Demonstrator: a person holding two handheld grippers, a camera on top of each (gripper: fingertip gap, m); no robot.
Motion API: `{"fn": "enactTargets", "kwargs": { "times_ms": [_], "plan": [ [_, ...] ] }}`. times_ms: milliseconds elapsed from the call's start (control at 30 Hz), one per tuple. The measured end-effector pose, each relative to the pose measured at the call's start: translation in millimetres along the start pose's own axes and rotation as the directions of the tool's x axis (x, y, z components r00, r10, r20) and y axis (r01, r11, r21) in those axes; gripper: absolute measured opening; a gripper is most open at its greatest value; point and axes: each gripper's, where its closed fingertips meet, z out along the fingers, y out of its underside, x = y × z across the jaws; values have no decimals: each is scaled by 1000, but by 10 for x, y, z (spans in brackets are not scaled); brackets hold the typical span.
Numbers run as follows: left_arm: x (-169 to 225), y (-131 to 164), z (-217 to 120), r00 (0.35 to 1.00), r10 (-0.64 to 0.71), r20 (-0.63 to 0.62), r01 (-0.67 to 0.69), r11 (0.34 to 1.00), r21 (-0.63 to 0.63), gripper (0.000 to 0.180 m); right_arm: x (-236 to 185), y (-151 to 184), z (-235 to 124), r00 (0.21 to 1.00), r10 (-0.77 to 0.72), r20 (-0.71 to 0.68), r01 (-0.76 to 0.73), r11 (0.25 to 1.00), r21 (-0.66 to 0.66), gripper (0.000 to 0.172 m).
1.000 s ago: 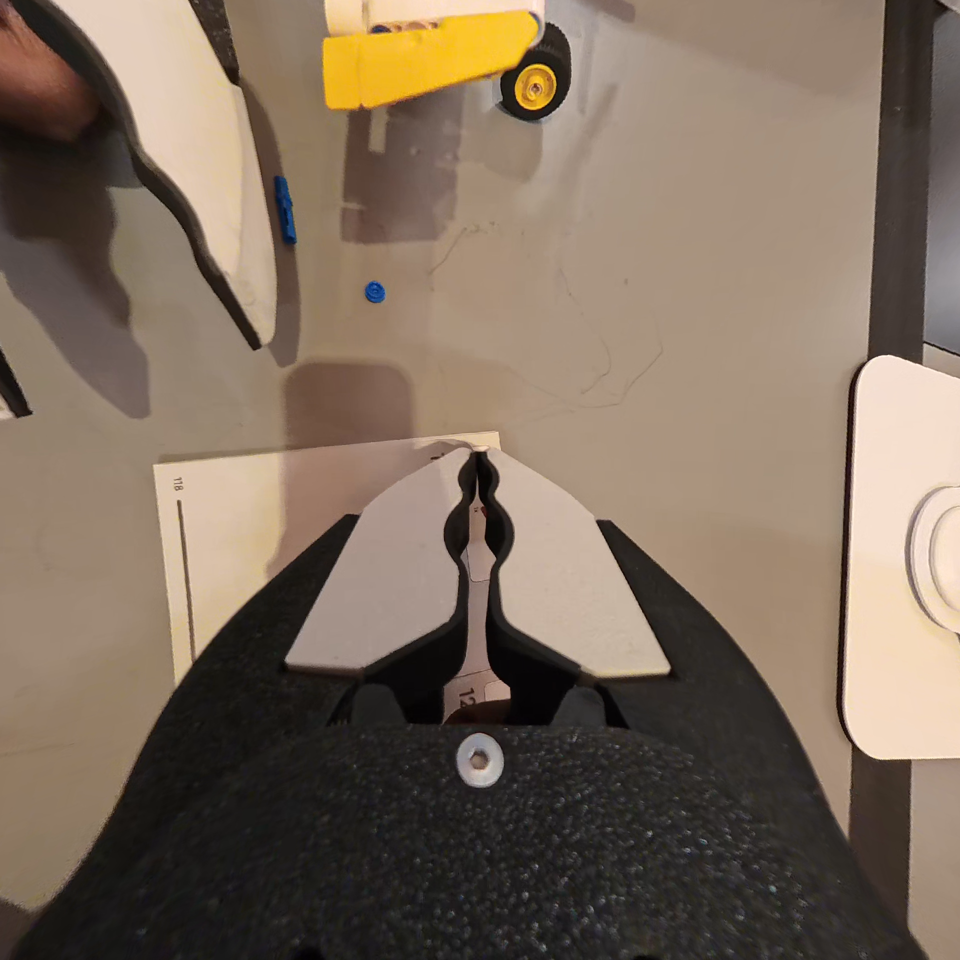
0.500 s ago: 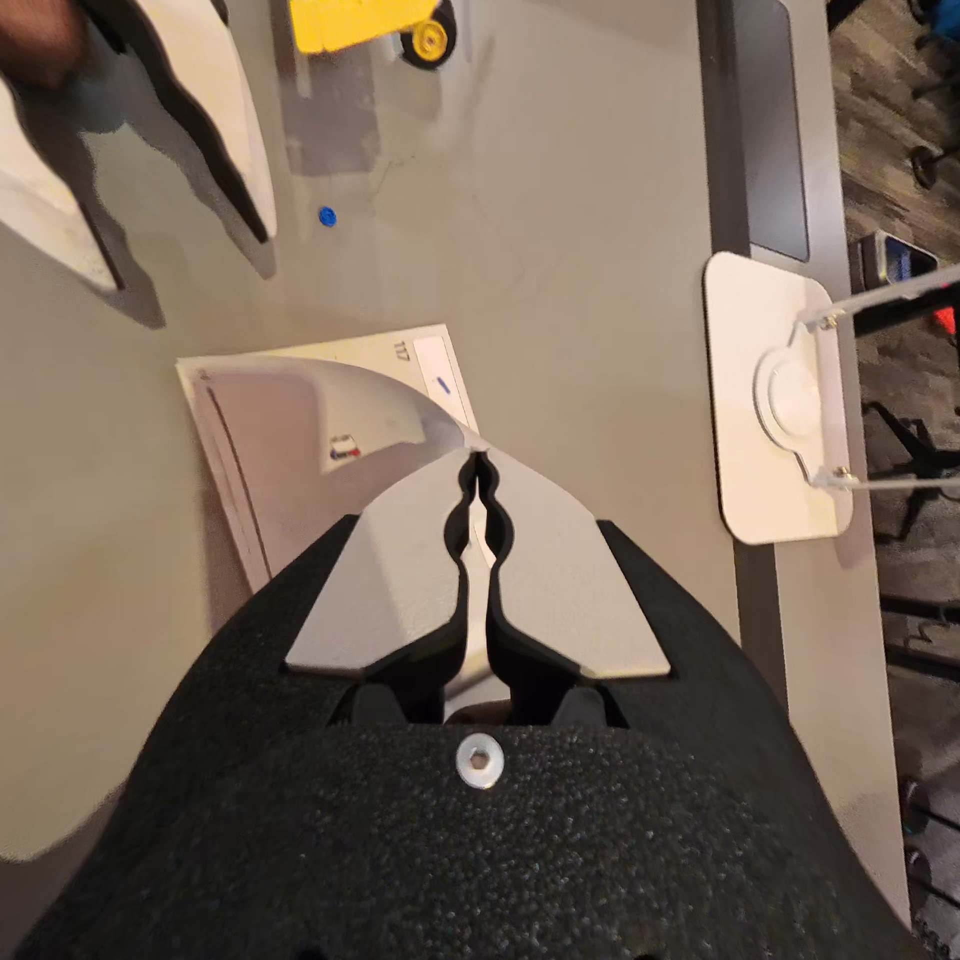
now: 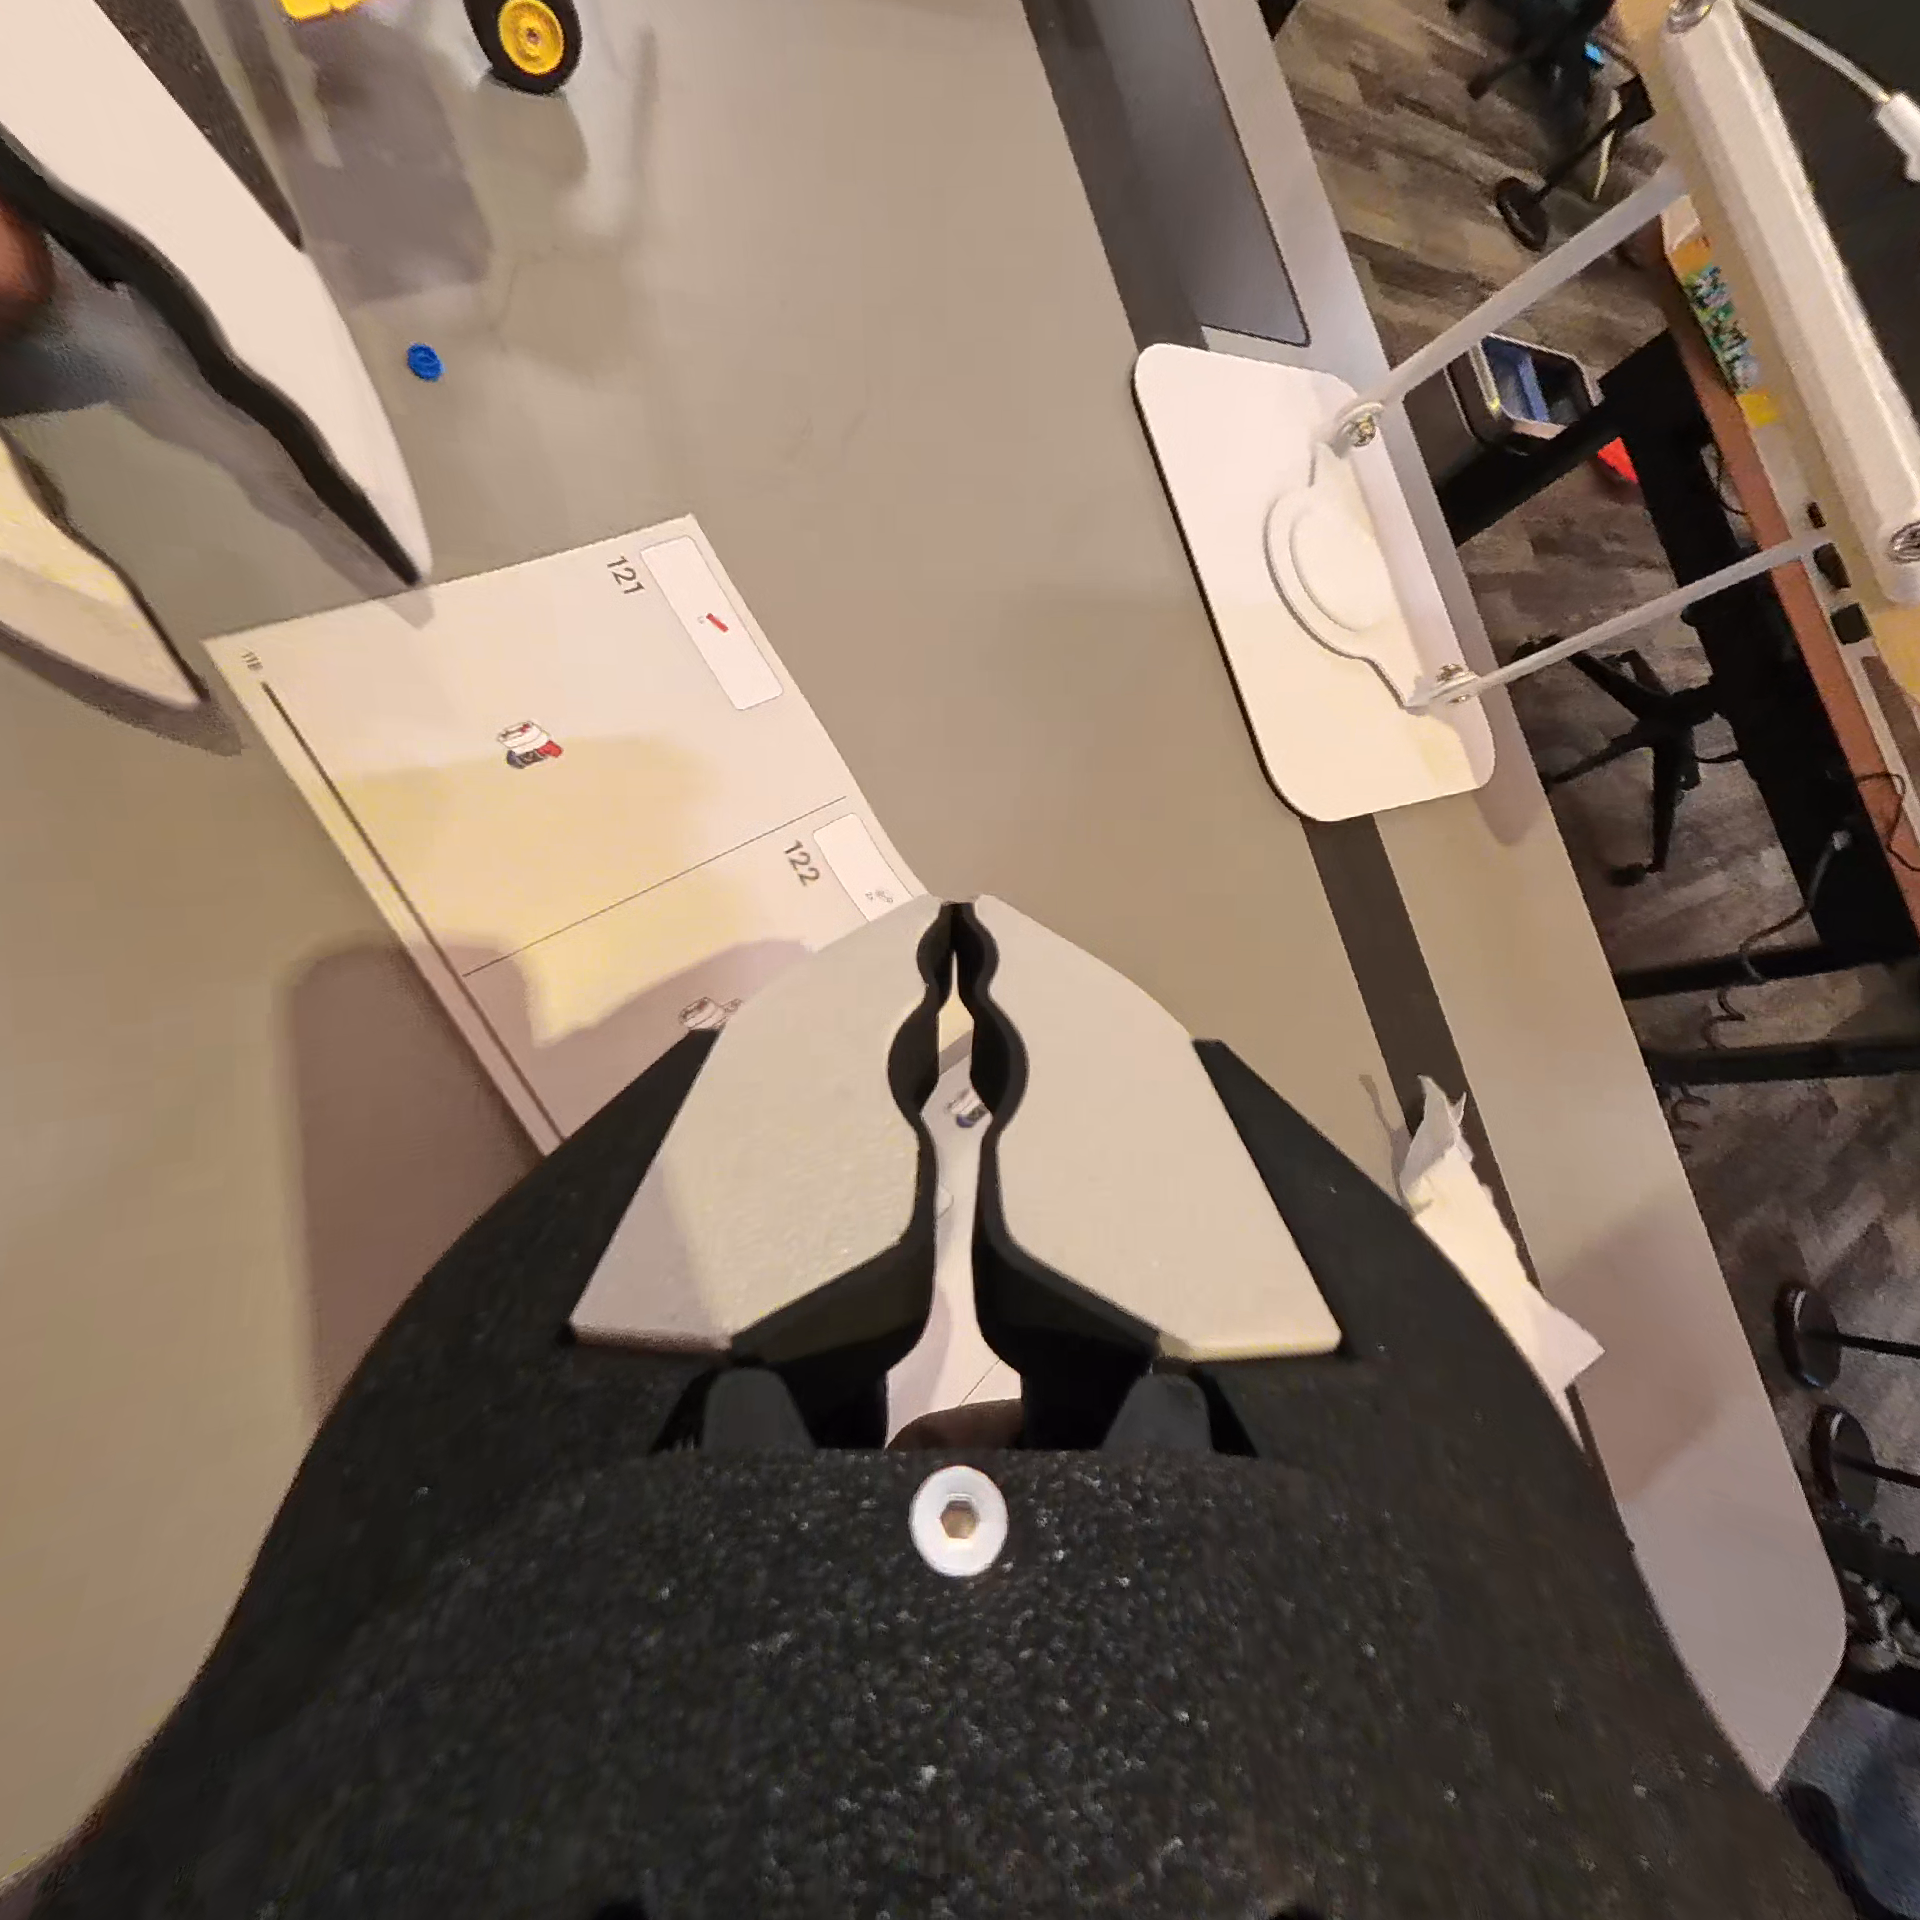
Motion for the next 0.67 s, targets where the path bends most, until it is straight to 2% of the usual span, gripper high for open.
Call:
{"fn": "enactTargets", "kwargs": {
  "times_ms": [200, 300, 367, 533, 667],
  "plan": [
    [-59, 29, -94, 999, 23, 35, -23, 1000, 2, 49, -381, -148, 112, 995, -53, 81, 49, 997, 54, 5],
    [-118, -7, -162, 999, 11, 33, -12, 999, 36, 49, -558, -314, 335, 980, -77, 182, 63, 995, 79, 17],
    [-160, -26, -204, 999, 1, 34, -2, 998, 56, 49, -709, -443, 518, 949, -68, 309, 41, 995, 93, 25],
    [-251, 34, -290, 999, -11, 54, 7, 997, 76, 48, -864, -551, 1067, 881, -67, 469, 64, 998, 22, 50],
    [-306, 26, -373, 997, -44, 57, 37, 993, 113, 46, -974, -564, 1282, 828, -43, 559, 56, 998, -5, 54]
  ]
}}
